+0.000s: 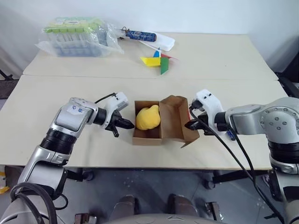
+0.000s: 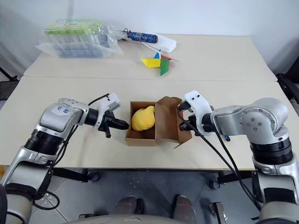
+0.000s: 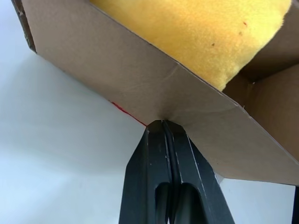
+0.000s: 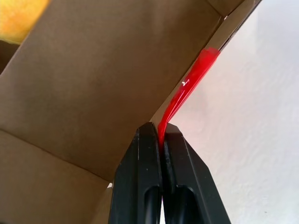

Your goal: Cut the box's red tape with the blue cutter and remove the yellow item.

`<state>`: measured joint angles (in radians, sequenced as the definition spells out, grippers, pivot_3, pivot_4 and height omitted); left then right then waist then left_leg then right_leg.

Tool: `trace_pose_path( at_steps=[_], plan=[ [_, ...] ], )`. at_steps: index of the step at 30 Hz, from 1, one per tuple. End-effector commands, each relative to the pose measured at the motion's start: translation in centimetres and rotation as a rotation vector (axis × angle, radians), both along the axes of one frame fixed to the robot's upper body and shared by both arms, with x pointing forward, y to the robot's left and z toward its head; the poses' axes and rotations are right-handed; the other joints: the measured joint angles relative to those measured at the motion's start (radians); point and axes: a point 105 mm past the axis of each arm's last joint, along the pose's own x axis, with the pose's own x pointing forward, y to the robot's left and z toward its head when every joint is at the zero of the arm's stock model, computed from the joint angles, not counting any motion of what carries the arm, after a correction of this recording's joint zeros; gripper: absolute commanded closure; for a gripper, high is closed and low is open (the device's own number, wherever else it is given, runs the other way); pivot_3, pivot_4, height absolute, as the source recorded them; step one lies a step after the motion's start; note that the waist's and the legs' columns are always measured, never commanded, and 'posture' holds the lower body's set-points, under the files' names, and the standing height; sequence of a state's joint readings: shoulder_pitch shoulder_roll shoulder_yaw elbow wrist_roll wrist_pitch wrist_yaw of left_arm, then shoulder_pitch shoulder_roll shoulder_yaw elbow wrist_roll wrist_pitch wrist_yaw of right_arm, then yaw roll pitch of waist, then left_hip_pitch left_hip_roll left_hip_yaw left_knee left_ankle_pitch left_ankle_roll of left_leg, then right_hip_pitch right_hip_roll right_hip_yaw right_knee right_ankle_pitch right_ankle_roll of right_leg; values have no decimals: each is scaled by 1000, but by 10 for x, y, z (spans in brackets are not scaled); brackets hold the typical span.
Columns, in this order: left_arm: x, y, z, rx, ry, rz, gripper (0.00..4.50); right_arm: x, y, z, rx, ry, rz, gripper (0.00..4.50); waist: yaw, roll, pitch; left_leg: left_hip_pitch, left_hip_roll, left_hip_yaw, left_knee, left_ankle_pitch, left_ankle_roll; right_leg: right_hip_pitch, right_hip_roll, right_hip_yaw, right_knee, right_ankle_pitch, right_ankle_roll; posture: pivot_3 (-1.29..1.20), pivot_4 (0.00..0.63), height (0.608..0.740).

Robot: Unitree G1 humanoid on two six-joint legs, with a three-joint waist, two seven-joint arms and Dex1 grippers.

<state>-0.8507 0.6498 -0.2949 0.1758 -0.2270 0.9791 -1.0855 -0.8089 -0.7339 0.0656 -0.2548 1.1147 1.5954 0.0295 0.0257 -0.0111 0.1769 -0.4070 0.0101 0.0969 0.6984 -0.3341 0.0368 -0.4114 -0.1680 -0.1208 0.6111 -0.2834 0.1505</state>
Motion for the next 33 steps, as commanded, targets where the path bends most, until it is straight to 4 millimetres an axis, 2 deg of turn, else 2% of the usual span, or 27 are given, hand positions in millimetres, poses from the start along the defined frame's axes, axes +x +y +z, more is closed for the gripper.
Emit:
trace_pose_path(
  at_steps=[1,7,12,15,18,26,27,33],
  plan=[
    [-1,-13,2,-14,-6,-44,4500,-4,8,7,31,-32,46,4474,0,0,0,0,0,0,0,0,0,0,0,0,0,0,0,0,150,740],
    [-1,-10,2,-1,-8,-42,4500,-1,6,4,17,-57,26,4474,-2,0,0,0,-1,1,0,0,0,0,0,0,0,0,0,0,150,740],
    [-1,-4,2,29,-11,-37,4500,5,4,10,9,-170,27,4474,-5,0,0,0,-1,2,0,0,-1,0,1,0,0,0,0,0,150,740],
    [-1,-2,2,39,-13,-39,4500,6,4,11,21,-192,42,3804,-4,0,0,0,-1,3,0,0,-1,0,1,0,0,0,0,0,150,740],
    [-1,-1,2,44,-16,-37,4500,5,4,17,36,-216,67,2901,-5,0,0,0,-1,4,0,0,-1,0,1,0,0,0,0,0,150,740],
    [2,2,3,60,-26,-37,4500,8,-9,27,37,-267,77,186,-3,0,0,0,-1,5,0,0,-1,0,2,0,0,0,0,0,150,740],
    [3,2,3,61,-26,-37,4500,8,-12,28,35,-276,78,18,-4,0,0,0,-1,5,0,0,-1,0,1,0,0,0,0,0,150,740],
    [4,4,4,67,-29,-37,4500,7,-24,31,20,-315,91,18,-4,0,0,0,0,5,0,0,-1,0,2,0,-1,0,0,0,150,740]
  ],
)
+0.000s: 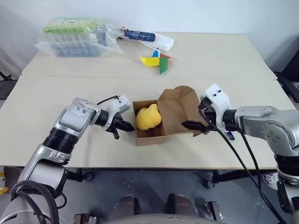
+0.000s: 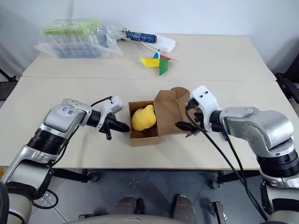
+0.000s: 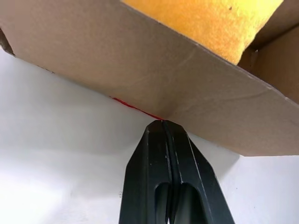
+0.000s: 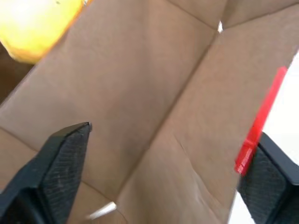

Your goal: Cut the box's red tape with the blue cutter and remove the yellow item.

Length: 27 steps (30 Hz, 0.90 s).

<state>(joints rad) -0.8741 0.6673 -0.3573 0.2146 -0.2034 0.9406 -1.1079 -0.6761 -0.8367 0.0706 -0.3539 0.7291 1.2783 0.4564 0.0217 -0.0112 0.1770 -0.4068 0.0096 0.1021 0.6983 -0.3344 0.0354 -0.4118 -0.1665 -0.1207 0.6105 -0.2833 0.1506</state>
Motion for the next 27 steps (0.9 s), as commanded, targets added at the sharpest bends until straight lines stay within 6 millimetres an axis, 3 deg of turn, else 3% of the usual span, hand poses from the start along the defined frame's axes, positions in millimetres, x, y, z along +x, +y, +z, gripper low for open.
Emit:
trace_pose_path(
  at_steps=[1,12,17,21,24,27],
  plan=[
    [3,2,11,7,-37,-12,4500,-1,-10,19,-12,-111,10,18,0,0,0,0,0,0,0,0,0,0,0,0,0,0,0,0,150,740],
    [6,25,17,24,-45,44,4500,-1,-64,57,3,-290,-55,18,2,0,0,0,0,0,0,0,0,0,0,0,0,0,0,0,150,740],
    [7,45,27,36,-58,86,4500,-26,-71,66,96,-342,70,18,4,-1,0,0,0,0,0,0,0,0,0,0,0,0,0,0,150,740],
    [5,54,43,21,-73,94,4500,-56,-76,54,73,-334,214,18,6,-1,1,1,0,0,0,0,0,1,0,0,-1,0,0,0,150,740],
    [3,59,60,15,-98,82,3955,-71,-79,61,125,-397,279,0,5,-2,1,1,0,0,1,0,0,2,0,0,-1,0,0,0,150,740],
    [2,57,73,24,-118,54,3068,-85,-76,59,117,-397,357,0,5,-2,1,2,0,1,1,0,0,2,0,0,-1,0,0,0,150,740]
  ],
)
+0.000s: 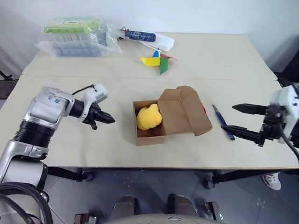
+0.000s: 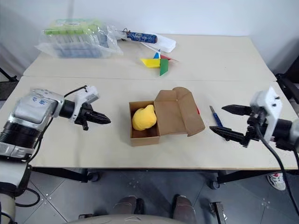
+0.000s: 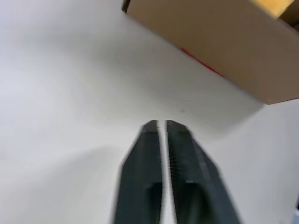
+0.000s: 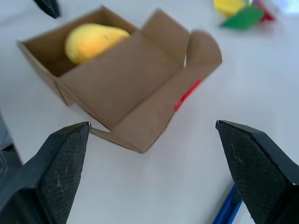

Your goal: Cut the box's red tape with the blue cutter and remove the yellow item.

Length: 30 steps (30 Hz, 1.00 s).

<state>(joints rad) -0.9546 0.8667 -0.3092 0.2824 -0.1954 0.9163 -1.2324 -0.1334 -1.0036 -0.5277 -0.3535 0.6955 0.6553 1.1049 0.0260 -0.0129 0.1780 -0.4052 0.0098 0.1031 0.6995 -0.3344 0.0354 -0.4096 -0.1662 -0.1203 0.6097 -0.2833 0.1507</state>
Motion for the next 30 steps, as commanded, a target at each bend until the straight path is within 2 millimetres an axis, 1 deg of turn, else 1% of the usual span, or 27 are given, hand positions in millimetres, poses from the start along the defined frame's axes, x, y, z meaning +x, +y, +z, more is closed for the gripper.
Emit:
trace_pose_path(
  at_steps=[1,3,5,7,10,12,13,16,18,20,23,27,30],
  plan=[
    [-3,-4,28,-11,-63,-50,2753,-20,6,10,-41,-71,105,0,1,0,0,0,0,0,0,0,0,0,0,0,0,0,0,0,150,740],
    [-3,-5,32,-11,-66,-64,2142,-25,7,7,-61,-55,127,0,0,0,0,1,0,0,0,0,0,1,0,0,1,0,0,0,150,740],
    [-5,-14,42,-20,-80,-116,1568,-33,8,5,-74,-40,159,0,1,0,0,1,0,0,0,0,0,1,0,0,1,0,0,0,150,740],
    [-4,-27,54,-18,-109,-181,958,-41,6,2,-85,-21,172,0,6,-1,1,1,0,0,0,0,0,1,0,0,1,0,0,0,150,740],
    [0,-51,69,-20,-184,-293,49,-38,1,7,-64,-54,127,0,9,-2,1,0,0,-1,2,0,0,2,0,0,0,0,0,0,150,740],
    [1,-66,74,-20,-222,-363,18,-38,2,10,-48,-75,116,0,10,-1,1,1,0,-1,2,0,0,3,0,0,-1,0,0,0,150,740],
    [1,-70,74,-16,-231,-382,18,-39,3,10,-43,-79,115,0,9,-1,1,1,0,-1,2,0,0,2,0,0,-1,0,0,0,150,740],
    [-2,-84,71,0,-239,-468,18,-43,8,12,-24,-93,117,0,3,-1,1,1,0,-1,1,0,0,2,1,0,1,0,0,0,150,740],
    [-3,-94,62,27,-230,-530,18,-47,11,11,-13,-96,119,0,2,-1,1,1,0,-1,1,0,0,1,1,0,1,0,0,0,150,740],
    [1,-100,48,86,-219,-554,18,-50,15,9,1,-101,125,0,2,-1,1,1,0,-1,1,0,0,1,1,0,1,0,0,0,150,740],
    [10,-108,29,169,-241,-585,18,-52,23,13,41,-134,125,0,2,-1,1,1,0,-1,2,0,0,2,1,0,1,0,0,0,150,740],
    [16,-117,15,216,-256,-626,18,-51,33,20,90,-160,116,0,3,-1,1,1,0,-1,2,0,0,2,1,1,0,0,0,0,150,740],
    [21,-121,8,235,-264,-636,18,-52,39,21,90,-164,124,0,3,-1,1,1,0,-3,2,0,0,1,1,0,0,0,0,0,150,740]
  ],
)
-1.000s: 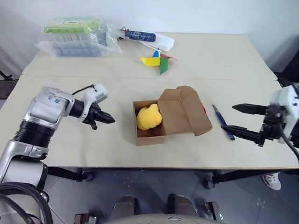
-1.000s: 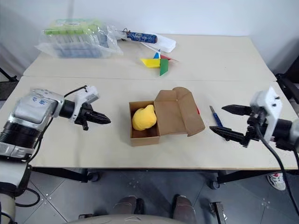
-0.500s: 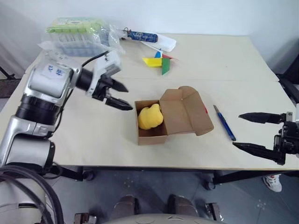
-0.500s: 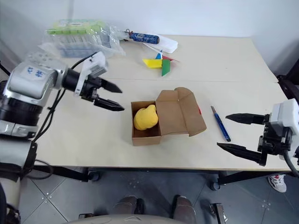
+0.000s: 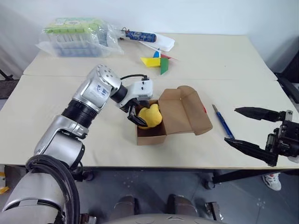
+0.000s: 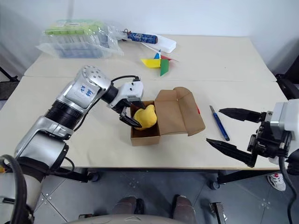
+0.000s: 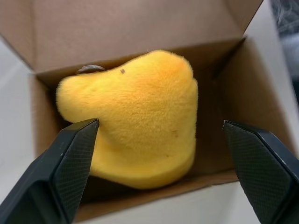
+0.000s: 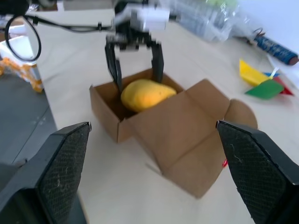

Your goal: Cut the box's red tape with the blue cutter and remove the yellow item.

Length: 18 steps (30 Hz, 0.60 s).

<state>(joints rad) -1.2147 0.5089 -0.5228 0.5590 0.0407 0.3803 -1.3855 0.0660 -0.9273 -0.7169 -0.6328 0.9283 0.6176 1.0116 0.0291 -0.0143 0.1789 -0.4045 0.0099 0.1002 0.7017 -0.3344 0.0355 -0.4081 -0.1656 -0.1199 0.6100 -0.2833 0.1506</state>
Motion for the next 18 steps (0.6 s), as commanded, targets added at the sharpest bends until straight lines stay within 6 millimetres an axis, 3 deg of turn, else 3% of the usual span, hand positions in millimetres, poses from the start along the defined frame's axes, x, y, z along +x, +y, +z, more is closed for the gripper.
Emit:
trace_pose_path(
  at_steps=[1,6,7,9,18],
  plan=[
    [5,-5,3,23,-55,-24,18,-5,9,6,5,-37,15,0,1,0,0,0,0,0,0,0,0,0,0,0,0,0,0,0,150,740],
    [3,-11,-3,49,-52,-71,18,-4,13,9,9,-55,15,0,1,0,0,0,0,-1,0,0,0,0,0,0,0,0,0,0,150,740],
    [3,-12,-4,55,-44,-71,196,-3,13,10,9,-58,14,0,1,0,0,0,0,-1,0,0,0,0,0,0,0,0,0,0,150,740],
    [2,-11,-3,60,-44,-73,582,-3,14,11,7,-65,15,0,1,0,0,0,0,-1,0,0,0,0,0,0,0,0,0,0,150,740],
    [4,-5,14,2,-68,-40,3258,3,13,13,3,-74,29,0,0,0,0,0,0,-4,0,0,0,0,0,0,0,0,0,0,150,740]
  ],
)
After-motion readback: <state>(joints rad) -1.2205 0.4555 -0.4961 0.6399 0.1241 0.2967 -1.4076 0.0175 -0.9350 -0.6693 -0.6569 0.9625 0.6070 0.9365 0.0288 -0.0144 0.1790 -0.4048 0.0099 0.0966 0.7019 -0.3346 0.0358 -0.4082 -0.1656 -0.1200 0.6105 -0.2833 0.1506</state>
